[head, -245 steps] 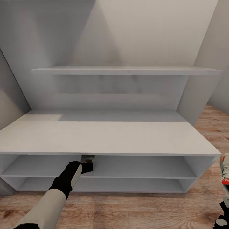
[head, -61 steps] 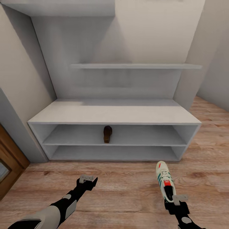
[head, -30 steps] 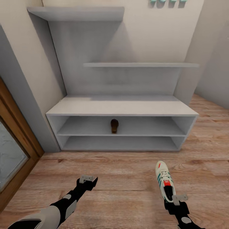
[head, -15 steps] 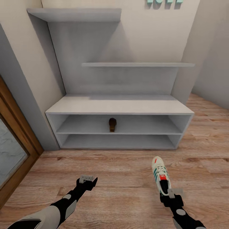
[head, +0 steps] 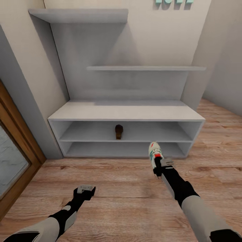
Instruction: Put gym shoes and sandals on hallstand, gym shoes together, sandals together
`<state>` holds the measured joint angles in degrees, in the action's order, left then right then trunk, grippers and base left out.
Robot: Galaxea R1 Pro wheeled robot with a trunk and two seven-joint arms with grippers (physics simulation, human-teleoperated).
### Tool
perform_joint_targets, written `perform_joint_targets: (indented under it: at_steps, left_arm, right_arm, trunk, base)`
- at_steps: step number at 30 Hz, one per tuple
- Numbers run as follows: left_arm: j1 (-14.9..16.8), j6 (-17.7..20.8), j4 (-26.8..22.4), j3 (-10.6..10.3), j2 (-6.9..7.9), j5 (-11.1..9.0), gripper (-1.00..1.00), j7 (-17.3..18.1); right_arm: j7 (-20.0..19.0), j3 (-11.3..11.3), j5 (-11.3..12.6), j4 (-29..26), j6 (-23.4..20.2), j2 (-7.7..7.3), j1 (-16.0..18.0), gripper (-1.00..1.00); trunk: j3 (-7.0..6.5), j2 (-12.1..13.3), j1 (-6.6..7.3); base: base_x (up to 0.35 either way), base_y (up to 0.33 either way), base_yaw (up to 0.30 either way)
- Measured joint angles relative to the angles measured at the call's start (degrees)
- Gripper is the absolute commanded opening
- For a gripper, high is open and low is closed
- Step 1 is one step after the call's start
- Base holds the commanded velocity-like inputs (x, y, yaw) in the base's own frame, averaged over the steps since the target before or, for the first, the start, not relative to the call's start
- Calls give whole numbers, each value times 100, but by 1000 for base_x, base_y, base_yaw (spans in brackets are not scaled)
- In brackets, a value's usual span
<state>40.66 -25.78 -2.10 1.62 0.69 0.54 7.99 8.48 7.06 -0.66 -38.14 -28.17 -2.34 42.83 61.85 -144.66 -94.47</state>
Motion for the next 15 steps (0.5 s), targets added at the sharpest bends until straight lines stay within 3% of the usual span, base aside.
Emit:
perform_joint_targets:
  at_steps: [6,9,12,13,15]
  left_arm:
    - [0,-27,-1,-4,269,11,100,-86]
    - [-2,-45,5,-7,472,21,100,119]
    - [-7,-76,9,-15,686,31,100,832]
    - [-10,-109,10,-13,831,32,100,1552]
    - [-13,-145,13,-17,982,32,100,2356]
  right_arm:
    - [-212,1,11,-164,-896,85,390,-100]
    - [-374,4,8,-194,-1092,101,506,-100]
    - [-478,2,-1,-209,-1235,108,673,-100]
    - [-518,4,11,-216,-1398,127,793,-100]
    - [-545,3,17,-218,-1639,176,923,-100]
  trunk:
    - [1,0,0]
    - [0,0,0]
    - [1,0,0]
    - [0,0,0]
    - [0,0,0]
  base:
    - [0,0,0]
    - [0,0,0]
    - [0,0,0]
    - [0,0,0]
    - [0,0,0]
